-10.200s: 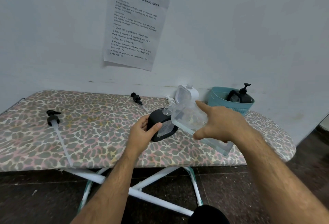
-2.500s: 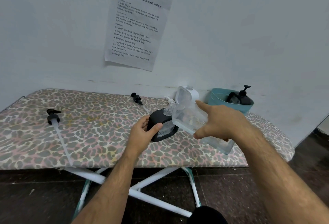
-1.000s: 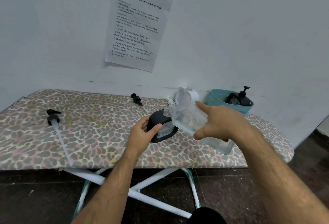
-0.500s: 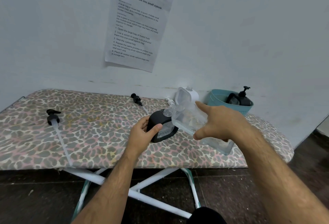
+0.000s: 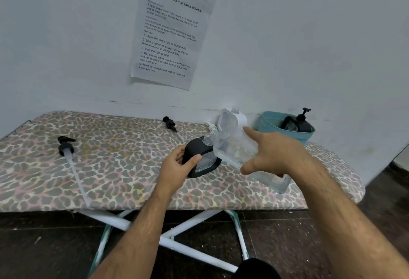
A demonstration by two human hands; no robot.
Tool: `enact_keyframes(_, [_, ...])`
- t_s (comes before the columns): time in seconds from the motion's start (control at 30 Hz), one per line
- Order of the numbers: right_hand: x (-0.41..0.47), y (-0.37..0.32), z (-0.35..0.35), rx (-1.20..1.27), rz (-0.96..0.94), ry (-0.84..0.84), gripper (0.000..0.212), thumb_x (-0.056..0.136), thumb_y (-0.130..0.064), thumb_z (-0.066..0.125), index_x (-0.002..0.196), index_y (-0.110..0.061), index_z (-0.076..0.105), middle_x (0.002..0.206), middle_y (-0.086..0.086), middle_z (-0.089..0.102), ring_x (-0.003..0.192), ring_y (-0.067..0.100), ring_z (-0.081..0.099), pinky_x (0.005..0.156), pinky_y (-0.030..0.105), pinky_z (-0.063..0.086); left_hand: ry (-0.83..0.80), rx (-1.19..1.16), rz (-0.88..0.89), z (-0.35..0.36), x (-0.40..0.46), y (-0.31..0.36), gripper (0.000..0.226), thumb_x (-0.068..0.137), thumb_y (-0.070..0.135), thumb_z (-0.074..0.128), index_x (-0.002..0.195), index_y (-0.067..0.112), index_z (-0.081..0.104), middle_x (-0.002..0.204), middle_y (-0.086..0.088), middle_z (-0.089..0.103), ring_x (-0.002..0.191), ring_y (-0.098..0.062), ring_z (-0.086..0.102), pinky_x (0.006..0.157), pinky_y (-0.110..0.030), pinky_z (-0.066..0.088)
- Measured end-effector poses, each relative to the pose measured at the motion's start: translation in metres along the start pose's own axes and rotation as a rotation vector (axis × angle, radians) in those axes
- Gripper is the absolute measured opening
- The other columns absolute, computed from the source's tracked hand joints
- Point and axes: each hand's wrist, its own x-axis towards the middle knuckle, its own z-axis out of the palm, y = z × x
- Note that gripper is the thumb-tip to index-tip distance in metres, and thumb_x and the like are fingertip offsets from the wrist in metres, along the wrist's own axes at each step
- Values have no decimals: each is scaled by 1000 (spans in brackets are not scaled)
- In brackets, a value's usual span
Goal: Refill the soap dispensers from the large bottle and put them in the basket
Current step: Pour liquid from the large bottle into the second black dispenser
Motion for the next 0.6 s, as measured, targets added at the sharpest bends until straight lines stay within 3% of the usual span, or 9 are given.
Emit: enact_keyframes(0.6, [1, 1, 1, -2, 0, 3, 106, 67, -62, 73, 154, -43, 14, 66, -13, 59, 51, 8, 64, 67, 33, 59, 5, 0, -13, -1, 1, -3, 48, 81, 38, 78, 124, 24, 62, 121, 4, 67, 113, -12, 63, 99, -39, 53])
